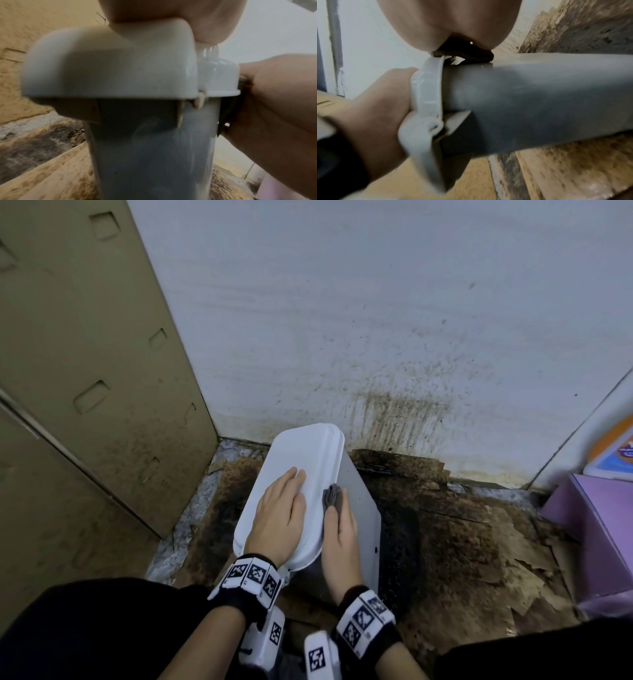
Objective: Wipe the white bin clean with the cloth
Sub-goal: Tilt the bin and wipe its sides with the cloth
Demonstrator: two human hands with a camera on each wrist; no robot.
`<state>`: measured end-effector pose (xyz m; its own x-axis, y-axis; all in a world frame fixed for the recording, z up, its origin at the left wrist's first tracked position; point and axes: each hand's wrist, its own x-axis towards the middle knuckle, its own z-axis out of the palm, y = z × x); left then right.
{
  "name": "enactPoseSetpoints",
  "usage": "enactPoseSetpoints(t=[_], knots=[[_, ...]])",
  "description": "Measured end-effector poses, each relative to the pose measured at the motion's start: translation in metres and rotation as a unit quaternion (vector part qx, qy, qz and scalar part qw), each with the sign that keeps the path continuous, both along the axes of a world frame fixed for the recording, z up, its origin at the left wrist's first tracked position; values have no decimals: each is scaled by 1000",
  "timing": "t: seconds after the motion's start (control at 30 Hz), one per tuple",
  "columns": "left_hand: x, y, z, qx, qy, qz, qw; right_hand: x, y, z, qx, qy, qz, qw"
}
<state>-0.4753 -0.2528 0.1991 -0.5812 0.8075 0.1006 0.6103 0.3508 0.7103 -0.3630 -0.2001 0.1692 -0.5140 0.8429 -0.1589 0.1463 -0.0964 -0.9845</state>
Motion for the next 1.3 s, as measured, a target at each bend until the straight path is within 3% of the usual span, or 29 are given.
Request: enactPoseSetpoints(t=[0.5,0.63,0.83,0.97,1.07,1.17,1.3], knots=[[-11,-8,-8,13,-19,3,1000,22,0,-69,122,-44,31,991],[-13,-11,-9,15,-31,1,999,35,22,-107,101,-82,8,991],[-13,-9,-12,27,-32,-2,999,52,50,-148,-4,-169,-32,985],[-12,-7,-13,29,-31,-3,999,39,53,-135,-45,-182,-58,981],[-12,-6,-11,22,-29,-4,999,26,48,-113,-77,-143,-79,984],[-14,-6,-13,22,-28,-2,999,8,34,-85,-39,-73,-63,995],[-17,-7,-15,21,-27,2,999,-7,25,-50,42,-29,18,999]])
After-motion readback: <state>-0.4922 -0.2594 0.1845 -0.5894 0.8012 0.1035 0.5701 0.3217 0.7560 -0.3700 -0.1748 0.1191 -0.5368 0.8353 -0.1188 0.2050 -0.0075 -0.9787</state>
